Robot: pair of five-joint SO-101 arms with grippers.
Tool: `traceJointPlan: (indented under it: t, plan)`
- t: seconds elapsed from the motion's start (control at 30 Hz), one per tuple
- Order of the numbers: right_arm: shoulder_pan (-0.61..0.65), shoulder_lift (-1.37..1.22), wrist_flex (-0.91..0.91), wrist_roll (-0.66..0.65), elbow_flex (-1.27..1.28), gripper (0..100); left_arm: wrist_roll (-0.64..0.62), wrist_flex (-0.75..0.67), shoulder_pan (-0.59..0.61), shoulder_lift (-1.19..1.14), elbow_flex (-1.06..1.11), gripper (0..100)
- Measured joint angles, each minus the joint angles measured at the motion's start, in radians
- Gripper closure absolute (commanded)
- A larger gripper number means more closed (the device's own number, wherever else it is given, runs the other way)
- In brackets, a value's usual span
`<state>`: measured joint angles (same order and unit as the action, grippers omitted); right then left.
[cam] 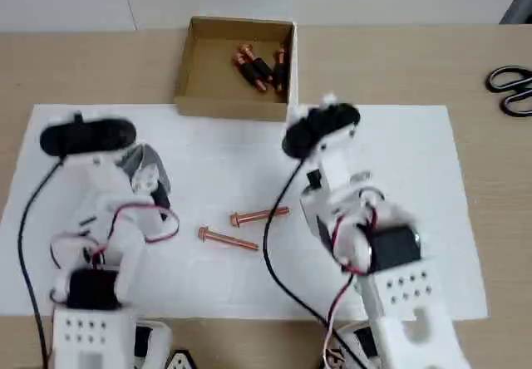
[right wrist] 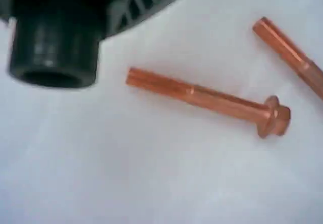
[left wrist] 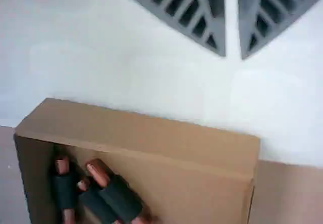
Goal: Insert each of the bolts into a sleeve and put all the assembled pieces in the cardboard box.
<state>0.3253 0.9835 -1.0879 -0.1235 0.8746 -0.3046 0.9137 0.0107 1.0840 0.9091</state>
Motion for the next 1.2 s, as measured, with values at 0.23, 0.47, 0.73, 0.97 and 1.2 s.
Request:
traceJointPlan:
  t: [0.23,0.47,0.73,0.97,1.2]
  plan:
    - [-0.012,0.411,0.141,0.0,0.279,99.3,-0.011,0.431,-0.098,-0.511,-0.499,99]
    - [-0.264,0.792,0.235,0.0,0.535,99.4,-0.13,0.764,-0.16,-0.934,-0.913,99]
    - [-0.486,0.812,0.242,0.127,0.555,99.4,-0.529,0.79,-0.235,-1.068,-1.028,99]
    - [-0.514,0.813,0.242,0.153,0.606,99.4,-0.747,0.815,-0.278,-1.1,-1.028,99]
    - [-0.514,0.813,0.244,0.153,0.626,99.4,-0.796,0.819,-0.279,-1.099,-0.933,99]
